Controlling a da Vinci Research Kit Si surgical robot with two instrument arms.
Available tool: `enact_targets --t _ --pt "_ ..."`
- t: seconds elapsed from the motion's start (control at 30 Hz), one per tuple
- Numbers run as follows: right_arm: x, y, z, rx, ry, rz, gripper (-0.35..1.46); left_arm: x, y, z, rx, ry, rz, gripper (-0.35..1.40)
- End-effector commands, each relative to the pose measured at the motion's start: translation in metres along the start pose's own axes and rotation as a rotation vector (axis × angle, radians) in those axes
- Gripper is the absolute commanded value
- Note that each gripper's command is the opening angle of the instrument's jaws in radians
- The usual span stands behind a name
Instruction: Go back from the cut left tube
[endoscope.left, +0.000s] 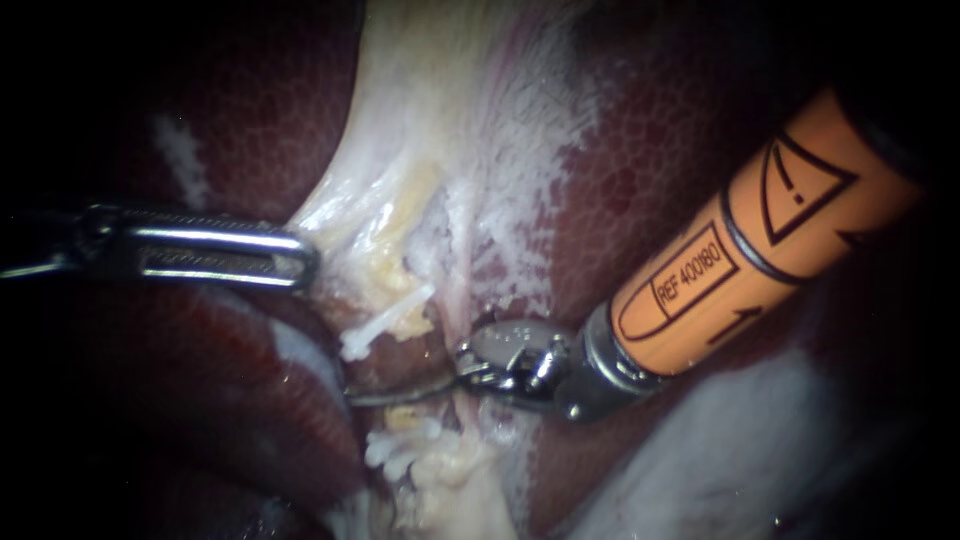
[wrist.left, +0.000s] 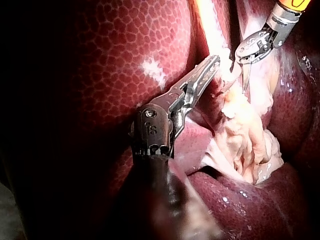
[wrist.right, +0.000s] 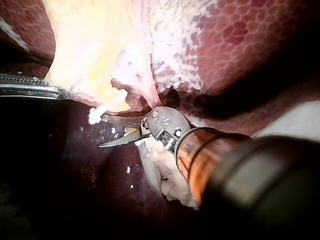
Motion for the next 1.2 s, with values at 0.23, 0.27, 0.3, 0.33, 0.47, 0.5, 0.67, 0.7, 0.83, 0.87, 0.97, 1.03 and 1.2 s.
enact_targets --t 0.23,0.27,0.3,0.33,0.47,0.5,0.67,0.7,0.83,0.87,0.97,1.03,1.2 --pt "0.0001 -0.0001 0.0001 -0.001 0.001 -0.001 0.83 0.0 0.0 0.0 0.0 0.0 0.0 -0.35" --pt "0.0001 -0.0001 0.0001 -0.001 0.001 -0.001 0.83 0.0 0.0 0.0 0.0 0.0 0.0 -0.35" --pt "0.0 -0.0001 0.0 0.0 0.0 -0.001 0.81 0.0 0.0 0.0 0.0 0.0 0.0 -0.35" --pt "0.0 -0.0001 0.0 0.0 0.0 -0.002 0.81 0.0 0.0 0.0 0.0 0.0 0.0 -0.35" --pt "-0.0003 -0.0006 -0.0007 0.005 -0.003 -0.003 0.81 0.0 0.0 -0.0001 0.001 0.0 0.0 -0.35" --pt "-0.0004 -0.0007 -0.0009 0.006 -0.004 -0.003 0.81 0.0 0.0 -0.0001 0.001 0.0 0.0 -0.35" --pt "-0.0009 -0.0015 -0.0028 0.015 -0.009 -0.003 0.81 0.0001 0.0001 -0.0001 0.001 0.0 0.0 -0.35" --pt "-0.001 -0.0016 -0.0033 0.014 -0.008 -0.003 0.83 0.0001 0.0001 -0.0001 0.001 0.0 0.0 -0.35" --pt "-0.001 -0.002 -0.0055 0.002 0.0 -0.001 0.86 0.0001 0.0002 -0.0001 0.001 0.0 0.0 -0.35" --pt "-0.001 -0.0022 -0.006 -0.002 0.002 0.007 0.86 0.0001 0.0002 -0.0001 0.001 0.0 0.0 -0.35" --pt "-0.0005 -0.0026 -0.0079 -0.014 0.011 -0.011 0.86 0.0001 0.0002 -0.0001 0.001 0.0 0.0 -0.35" --pt "-0.0001 -0.0028 -0.0091 -0.024 0.017 -0.019 0.86 0.0001 0.0002 -0.0001 0.001 0.0 0.0 -0.35" --pt "0.0008 -0.0036 -0.0132 -0.08 0.043 -0.082 0.98 0.0002 0.0003 -0.0001 0.001 0.0 0.001 -0.35"
